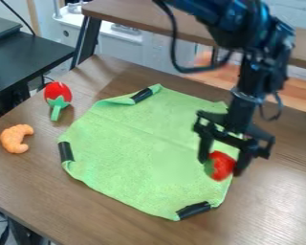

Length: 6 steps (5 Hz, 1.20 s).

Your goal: Put the strawberry into the left of the table

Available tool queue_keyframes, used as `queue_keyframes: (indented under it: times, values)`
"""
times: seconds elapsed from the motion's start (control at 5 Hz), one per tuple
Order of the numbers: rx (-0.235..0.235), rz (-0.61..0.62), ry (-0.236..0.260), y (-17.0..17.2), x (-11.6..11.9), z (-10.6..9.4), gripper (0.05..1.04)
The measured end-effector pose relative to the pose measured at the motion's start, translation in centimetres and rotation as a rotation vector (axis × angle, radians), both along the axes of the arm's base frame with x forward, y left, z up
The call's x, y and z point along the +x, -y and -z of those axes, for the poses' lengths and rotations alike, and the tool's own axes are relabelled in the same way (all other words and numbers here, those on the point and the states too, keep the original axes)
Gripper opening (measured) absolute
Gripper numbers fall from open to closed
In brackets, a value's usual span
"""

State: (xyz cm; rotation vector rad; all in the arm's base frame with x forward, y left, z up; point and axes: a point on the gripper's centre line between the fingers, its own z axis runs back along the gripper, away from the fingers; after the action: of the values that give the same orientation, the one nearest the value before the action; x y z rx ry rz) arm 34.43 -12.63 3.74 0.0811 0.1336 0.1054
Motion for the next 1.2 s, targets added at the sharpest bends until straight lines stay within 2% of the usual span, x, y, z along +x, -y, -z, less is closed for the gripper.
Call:
queue_keyframes:
  times: [0.2, 0.4, 0.6, 0.8, 1.0, 1.2]
  values:
    - [0.003, 0.021, -0.004, 1.9, 0.9, 1.6, 0.728]
    - [-0.005, 0.026, 0.025, 2.9, 2.3, 3.3, 0.728]
    - [-0.019, 0.034, 0.056, 3.7, 3.4, 4.1, 0.821]
    - [-0.043, 0.027, 0.102, 4.1, 4.1, 4.2, 0.992]
    - [-0.098, 0.034, 0.134, 4.2, 4.6, 2.9, 1.001]
    - [-0.156, 0.061, 0.208, 3.5, 5.5, 0.1, 1.001]
